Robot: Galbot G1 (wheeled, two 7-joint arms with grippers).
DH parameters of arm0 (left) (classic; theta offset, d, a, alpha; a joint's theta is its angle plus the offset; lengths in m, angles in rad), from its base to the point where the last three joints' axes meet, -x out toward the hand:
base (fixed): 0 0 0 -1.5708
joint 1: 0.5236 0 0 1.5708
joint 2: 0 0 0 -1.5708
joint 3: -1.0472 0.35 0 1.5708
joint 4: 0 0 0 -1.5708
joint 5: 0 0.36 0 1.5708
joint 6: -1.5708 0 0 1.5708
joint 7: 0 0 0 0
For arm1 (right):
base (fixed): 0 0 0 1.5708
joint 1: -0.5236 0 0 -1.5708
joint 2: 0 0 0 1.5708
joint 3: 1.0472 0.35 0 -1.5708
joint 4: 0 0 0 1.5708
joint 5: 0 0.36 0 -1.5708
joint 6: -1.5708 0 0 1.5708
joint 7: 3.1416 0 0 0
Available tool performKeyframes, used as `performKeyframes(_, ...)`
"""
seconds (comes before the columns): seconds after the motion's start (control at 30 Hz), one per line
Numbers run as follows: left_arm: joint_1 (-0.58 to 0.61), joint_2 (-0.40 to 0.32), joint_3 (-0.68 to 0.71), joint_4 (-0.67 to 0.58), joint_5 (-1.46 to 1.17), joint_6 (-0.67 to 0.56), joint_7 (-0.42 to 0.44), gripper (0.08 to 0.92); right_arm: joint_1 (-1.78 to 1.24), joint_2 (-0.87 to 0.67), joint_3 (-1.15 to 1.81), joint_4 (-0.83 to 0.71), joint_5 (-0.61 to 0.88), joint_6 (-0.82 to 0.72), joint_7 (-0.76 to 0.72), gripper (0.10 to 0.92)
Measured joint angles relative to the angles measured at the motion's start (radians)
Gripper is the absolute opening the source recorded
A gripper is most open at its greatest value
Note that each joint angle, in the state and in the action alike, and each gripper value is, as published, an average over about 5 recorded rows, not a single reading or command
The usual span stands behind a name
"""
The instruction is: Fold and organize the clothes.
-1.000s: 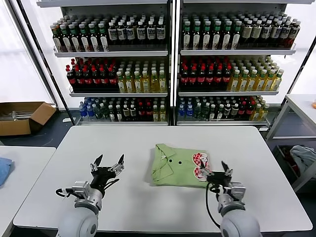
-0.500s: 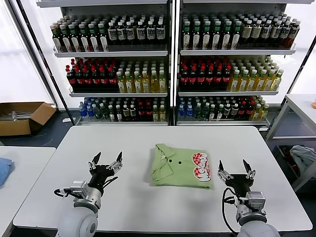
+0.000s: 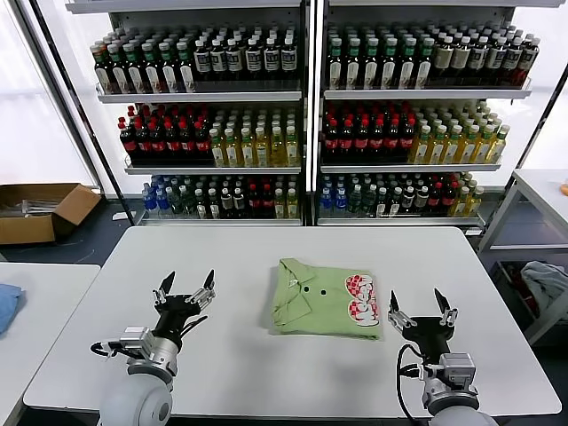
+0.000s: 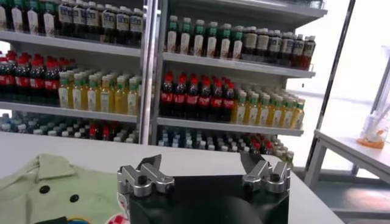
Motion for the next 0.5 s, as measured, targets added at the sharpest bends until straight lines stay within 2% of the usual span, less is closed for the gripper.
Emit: performKeyframes(0.5,0.029,0.000,-0.002,-0.016,0.062,0.028,0.045,0.823,0.014,0.004,-0.018,-0.004,-0.016,0.001,-0.007,0.823)
